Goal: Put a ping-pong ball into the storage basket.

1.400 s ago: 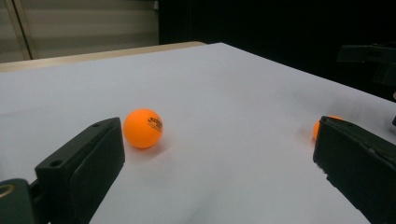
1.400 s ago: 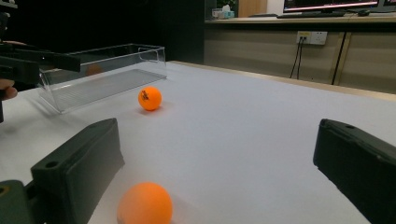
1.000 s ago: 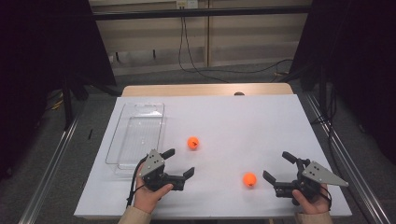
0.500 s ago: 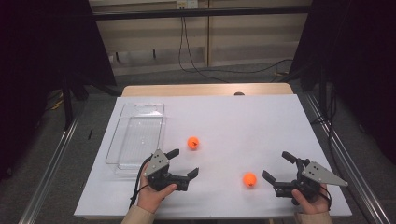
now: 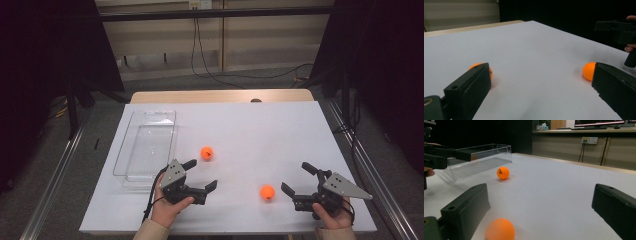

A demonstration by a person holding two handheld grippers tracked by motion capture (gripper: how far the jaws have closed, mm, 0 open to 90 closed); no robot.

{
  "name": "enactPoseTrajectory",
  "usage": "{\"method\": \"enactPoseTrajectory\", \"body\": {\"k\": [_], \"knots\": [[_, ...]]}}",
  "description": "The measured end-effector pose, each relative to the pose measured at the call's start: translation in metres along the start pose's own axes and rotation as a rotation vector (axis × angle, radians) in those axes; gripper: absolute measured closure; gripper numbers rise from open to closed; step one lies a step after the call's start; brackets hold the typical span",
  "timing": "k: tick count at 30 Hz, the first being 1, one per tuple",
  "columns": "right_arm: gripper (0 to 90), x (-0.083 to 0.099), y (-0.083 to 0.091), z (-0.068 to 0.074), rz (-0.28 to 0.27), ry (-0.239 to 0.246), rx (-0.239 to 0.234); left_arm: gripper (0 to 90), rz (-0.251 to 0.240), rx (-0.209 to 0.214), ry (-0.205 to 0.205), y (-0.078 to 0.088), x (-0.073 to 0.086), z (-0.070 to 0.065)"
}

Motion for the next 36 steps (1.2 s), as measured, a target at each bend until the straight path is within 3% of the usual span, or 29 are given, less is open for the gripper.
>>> {"method": "enactPoseTrajectory", "body": {"k": [36], "knots": [[0.6, 0.000, -0.001, 0.000, 0.000, -0.003, -0.001, 2.4, 0.018, 0.031, 0.000, -0.016, -0.003, -0.008]]}}
Point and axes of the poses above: each handheld gripper's, and its own axes: y roughly backward along the jaws, x roughly out of its underside, z roughly to its left, the point moved 1 cm from there along -y, roughly forward along the jaws, and after that the axes turned 1 degree about -x, right-handed, at the moved point
